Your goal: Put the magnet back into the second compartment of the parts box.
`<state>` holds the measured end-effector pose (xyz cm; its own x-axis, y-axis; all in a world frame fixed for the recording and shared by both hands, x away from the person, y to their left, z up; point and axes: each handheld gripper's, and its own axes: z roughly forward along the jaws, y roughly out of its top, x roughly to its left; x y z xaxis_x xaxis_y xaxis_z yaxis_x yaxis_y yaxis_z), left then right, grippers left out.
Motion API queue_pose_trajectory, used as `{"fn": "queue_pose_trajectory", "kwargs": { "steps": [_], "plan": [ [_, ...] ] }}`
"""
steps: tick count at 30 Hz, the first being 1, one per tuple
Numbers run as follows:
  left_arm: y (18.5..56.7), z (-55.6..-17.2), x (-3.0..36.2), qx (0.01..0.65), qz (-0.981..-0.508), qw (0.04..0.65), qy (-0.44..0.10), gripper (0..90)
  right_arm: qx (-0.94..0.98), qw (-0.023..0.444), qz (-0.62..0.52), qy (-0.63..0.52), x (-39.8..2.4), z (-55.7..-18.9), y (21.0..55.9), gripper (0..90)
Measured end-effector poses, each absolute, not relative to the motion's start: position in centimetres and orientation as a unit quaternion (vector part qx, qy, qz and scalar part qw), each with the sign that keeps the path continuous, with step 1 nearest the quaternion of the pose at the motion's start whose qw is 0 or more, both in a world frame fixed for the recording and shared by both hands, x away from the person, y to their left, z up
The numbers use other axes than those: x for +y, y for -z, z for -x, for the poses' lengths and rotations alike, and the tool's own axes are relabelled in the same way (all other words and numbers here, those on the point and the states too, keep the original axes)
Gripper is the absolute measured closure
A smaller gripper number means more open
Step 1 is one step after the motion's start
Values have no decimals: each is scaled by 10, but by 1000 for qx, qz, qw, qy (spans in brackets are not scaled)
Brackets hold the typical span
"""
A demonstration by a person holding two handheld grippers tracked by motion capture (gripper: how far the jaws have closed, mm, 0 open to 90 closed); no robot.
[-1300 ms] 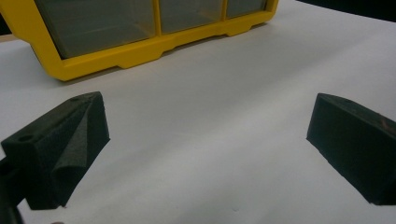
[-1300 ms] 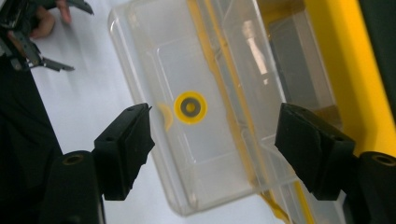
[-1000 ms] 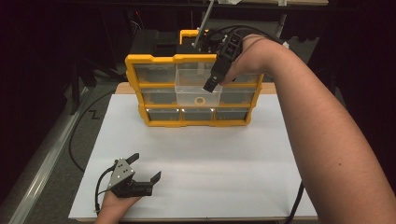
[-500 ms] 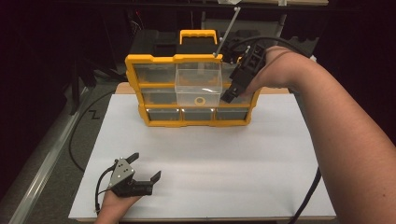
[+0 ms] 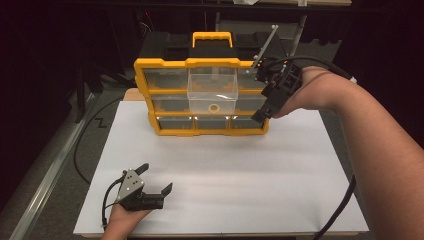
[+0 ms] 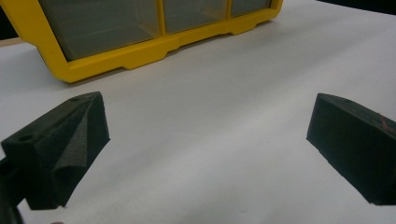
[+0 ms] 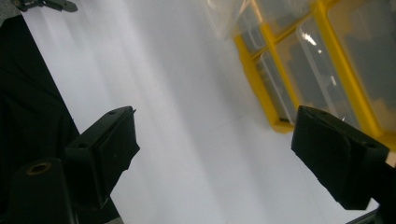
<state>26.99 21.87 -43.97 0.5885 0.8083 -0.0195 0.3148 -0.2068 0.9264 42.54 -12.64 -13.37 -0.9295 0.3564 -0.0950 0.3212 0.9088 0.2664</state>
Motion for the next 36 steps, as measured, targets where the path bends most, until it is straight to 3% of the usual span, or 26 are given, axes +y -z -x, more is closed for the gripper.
{"fn": "queue_pose_trajectory", "kwargs": {
  "steps": [10, 36],
  "plan": [
    [440, -270, 218, 381, -736, 503, -245, 3, 970, 77, -197, -123, -155, -414, 153, 2],
    [439, -270, 220, 387, -732, 505, -243, 3, 965, 86, -220, -114, -195, -398, 197, 1]
  ]
}}
